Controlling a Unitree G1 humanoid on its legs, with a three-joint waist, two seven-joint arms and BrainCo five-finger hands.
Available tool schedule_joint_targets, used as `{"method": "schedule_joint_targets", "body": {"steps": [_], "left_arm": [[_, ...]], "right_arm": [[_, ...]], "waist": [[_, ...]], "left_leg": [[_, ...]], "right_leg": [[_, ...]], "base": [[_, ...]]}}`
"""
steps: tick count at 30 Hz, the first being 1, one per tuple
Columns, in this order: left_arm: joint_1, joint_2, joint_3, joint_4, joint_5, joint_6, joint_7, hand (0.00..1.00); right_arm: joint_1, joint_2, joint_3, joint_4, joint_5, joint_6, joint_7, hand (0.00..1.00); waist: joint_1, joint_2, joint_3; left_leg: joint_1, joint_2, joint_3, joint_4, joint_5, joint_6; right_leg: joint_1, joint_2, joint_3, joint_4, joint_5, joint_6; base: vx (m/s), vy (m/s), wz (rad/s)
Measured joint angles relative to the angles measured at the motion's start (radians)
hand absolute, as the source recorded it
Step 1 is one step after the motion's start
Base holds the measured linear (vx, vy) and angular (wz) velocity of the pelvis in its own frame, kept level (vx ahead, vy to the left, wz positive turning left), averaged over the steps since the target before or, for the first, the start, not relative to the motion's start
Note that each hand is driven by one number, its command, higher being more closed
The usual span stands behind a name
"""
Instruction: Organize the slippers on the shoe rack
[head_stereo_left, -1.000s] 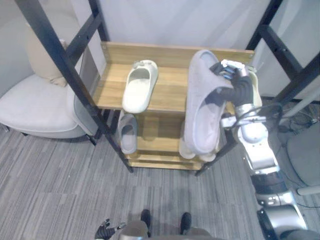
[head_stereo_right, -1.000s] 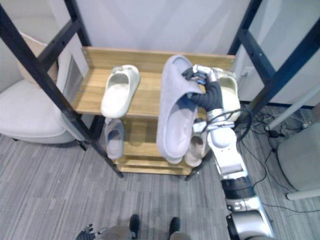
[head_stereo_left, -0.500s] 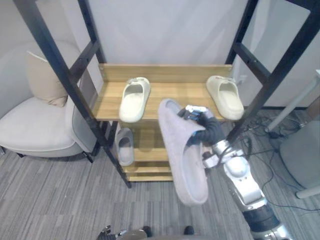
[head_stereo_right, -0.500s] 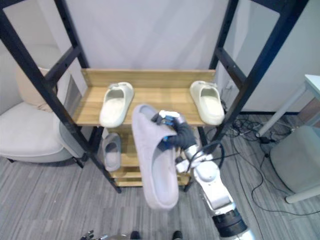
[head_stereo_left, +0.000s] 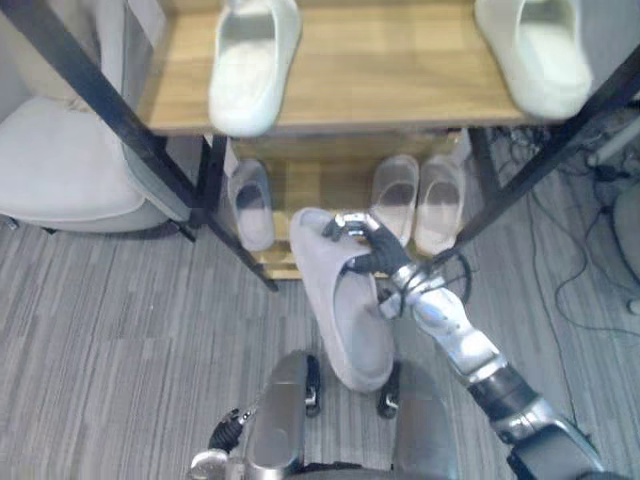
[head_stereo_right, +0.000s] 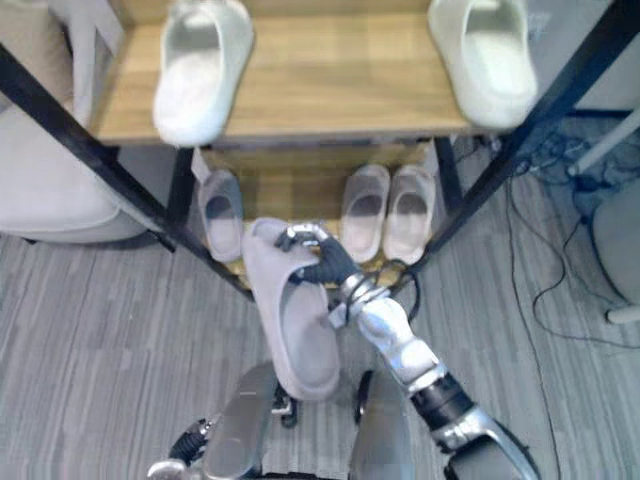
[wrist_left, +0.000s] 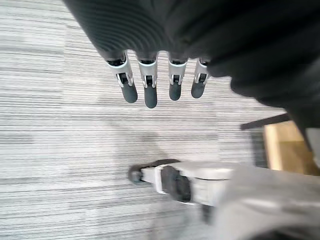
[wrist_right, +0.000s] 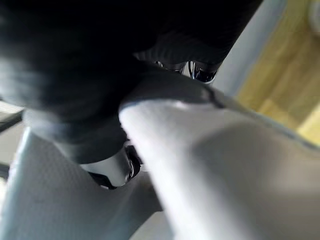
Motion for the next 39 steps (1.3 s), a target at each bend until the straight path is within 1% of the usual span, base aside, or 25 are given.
{"method": "schedule_joint_targets", "body": {"steps": [3,4,6,8,9,12,15,18,19,21,22,24,29,32,35,36,39], "left_arm": [[-0.027,0.0,0.0,-0.003,-0.007,-0.002,0.005,0.0],[-0.042,0.0,0.0,-0.003,-0.007,-0.001,0.013,0.0],[-0.057,-0.001,0.0,-0.009,-0.007,-0.003,0.021,0.0],[-0.067,-0.001,0.0,-0.023,-0.008,-0.003,0.023,0.0],[-0.082,-0.002,0.001,-0.03,-0.01,-0.004,0.026,0.0],[-0.097,-0.011,0.006,-0.054,-0.03,-0.013,0.041,0.0],[-0.098,-0.041,0.054,-0.099,-0.046,-0.017,0.05,0.0],[-0.098,-0.071,0.083,-0.136,-0.047,-0.019,0.06,0.0],[-0.098,-0.079,0.091,-0.153,-0.046,-0.021,0.062,0.0],[-0.098,-0.083,0.099,-0.164,-0.047,-0.023,0.064,0.0],[-0.098,-0.091,0.102,-0.171,-0.048,-0.022,0.066,0.0],[-0.097,-0.096,0.11,-0.18,-0.048,-0.023,0.067,0.0],[-0.096,-0.099,0.113,-0.194,-0.072,-0.024,0.072,0.0],[-0.096,-0.098,0.113,-0.198,-0.076,-0.027,0.089,0.0],[-0.097,-0.099,0.119,-0.199,-0.083,-0.038,0.091,0.0],[-0.099,-0.099,0.119,-0.199,-0.086,-0.039,0.092,0.0],[-0.107,-0.1,0.119,-0.197,-0.086,-0.042,0.096,0.0]], "right_arm": [[-0.088,-0.006,-0.03,0.066,-0.008,0.011,-0.035,1.0],[-0.121,-0.014,-0.047,0.089,-0.026,0.017,-0.053,1.0],[-0.185,-0.045,-0.049,0.124,-0.039,0.022,-0.073,1.0],[-0.247,-0.06,-0.054,0.157,-0.041,0.023,-0.091,1.0],[-0.295,-0.074,-0.065,0.172,-0.041,0.024,-0.11,1.0],[-0.357,-0.086,-0.076,0.197,-0.048,0.028,-0.148,1.0],[-0.397,-0.085,-0.076,0.197,-0.078,0.035,-0.175,1.0],[-0.435,-0.084,-0.08,0.197,-0.087,0.041,-0.207,1.0],[-0.453,-0.08,-0.095,0.195,-0.109,0.046,-0.222,1.0],[-0.465,-0.075,-0.125,0.195,-0.118,0.053,-0.245,1.0],[-0.477,-0.075,-0.147,0.196,-0.13,0.065,-0.26,1.0],[-0.502,-0.075,-0.158,0.205,-0.156,0.068,-0.279,1.0],[-0.58,-0.058,-0.164,0.307,-0.233,0.103,-0.331,1.0],[-0.61,-0.033,-0.183,0.353,-0.24,0.122,-0.352,1.0],[-0.661,-0.034,-0.189,0.416,-0.267,0.131,-0.365,1.0],[-0.68,-0.037,-0.192,0.447,-0.272,0.139,-0.372,1.0],[-0.718,-0.034,-0.191,0.514,-0.273,0.149,-0.387,1.0]], "waist": [[0.013,0.0,0.022],[0.023,0.004,0.028],[0.03,0.011,0.05],[0.036,0.01,0.056],[0.046,0.012,0.073],[0.07,0.011,0.078],[0.088,0.009,0.081],[0.093,0.009,0.081],[0.097,0.009,0.081],[0.103,0.009,0.081],[0.106,0.009,0.081],[0.113,0.009,0.081],[0.125,0.008,0.081],[0.133,0.005,0.078],[0.141,0.004,0.077],[0.144,0.004,0.077],[0.153,0.002,0.075]], "left_leg": [[-0.114,-0.001,-0.021,0.114,-0.033,0.005],[-0.16,-0.001,-0.027,0.151,-0.042,0.008],[-0.215,-0.004,-0.041,0.206,-0.056,0.009],[-0.274,-0.005,-0.046,0.25,-0.064,0.013],[-0.312,-0.005,-0.047,0.278,-0.067,0.014],[-0.395,-0.005,-0.056,0.321,-0.068,0.013],[-0.443,-0.01,-0.057,0.349,-0.069,0.012],[-0.471,-0.014,-0.063,0.365,-0.071,0.008],[-0.483,-0.015,-0.068,0.375,-0.073,0.004],[-0.495,-0.016,-0.079,0.385,-0.075,0.0],[-0.499,-0.019,-0.084,0.387,-0.075,-0.002],[-0.505,-0.024,-0.085,0.389,-0.074,-0.004],[-0.531,-0.033,-0.115,0.394,-0.069,-0.02],[-0.55,-0.043,-0.126,0.394,-0.064,-0.029],[-0.582,-0.052,-0.151,0.394,-0.055,-0.043],[-0.592,-0.06,-0.159,0.393,-0.051,-0.049],[-0.608,-0.074,-0.168,0.392,-0.045,-0.059]], "right_leg": [[-0.107,-0.018,-0.005,0.121,-0.048,-0.005],[-0.149,-0.024,-0.006,0.16,-0.062,-0.009],[-0.197,-0.034,-0.01,0.213,-0.081,-0.012],[-0.253,-0.042,-0.009,0.26,-0.092,-0.013],[-0.291,-0.047,-0.005,0.29,-0.097,-0.016],[-0.367,-0.051,-0.006,0.332,-0.109,-0.014],[-0.416,-0.066,-0.005,0.37,-0.12,-0.012],[-0.44,-0.08,-0.01,0.393,-0.131,-0.013],[-0.449,-0.081,-0.014,0.402,-0.137,-0.016],[-0.451,-0.087,-0.027,0.413,-0.146,-0.018],[-0.453,-0.096,-0.034,0.419,-0.15,-0.022],[-0.46,-0.101,-0.034,0.428,-0.153,-0.025],[-0.464,-0.116,-0.064,0.438,-0.17,-0.033],[-0.475,-0.126,-0.075,0.446,-0.177,-0.034],[-0.489,-0.132,-0.099,0.449,-0.178,-0.043],[-0.493,-0.14,-0.109,0.453,-0.183,-0.052],[-0.507,-0.152,-0.113,0.467,-0.193,-0.057]], "base": [[-0.05,-0.026,0.17],[-0.05,-0.011,0.11],[-0.08,0.008,0.13],[-0.1,0.019,0.08],[-0.1,0.018,0.03],[-0.09,0.011,0.03],[-0.04,-0.001,0.08],[-0.03,-0.016,0.08],[-0.02,-0.023,0.08],[-0.01,-0.03,0.11],[0.0,-0.03,0.13],[-0.01,-0.03,0.11],[-0.01,-0.024,0.12],[0.0,-0.021,0.16],[0.0,-0.021,0.15],[0.01,-0.025,0.25],[0.01,-0.027,0.19]]}}
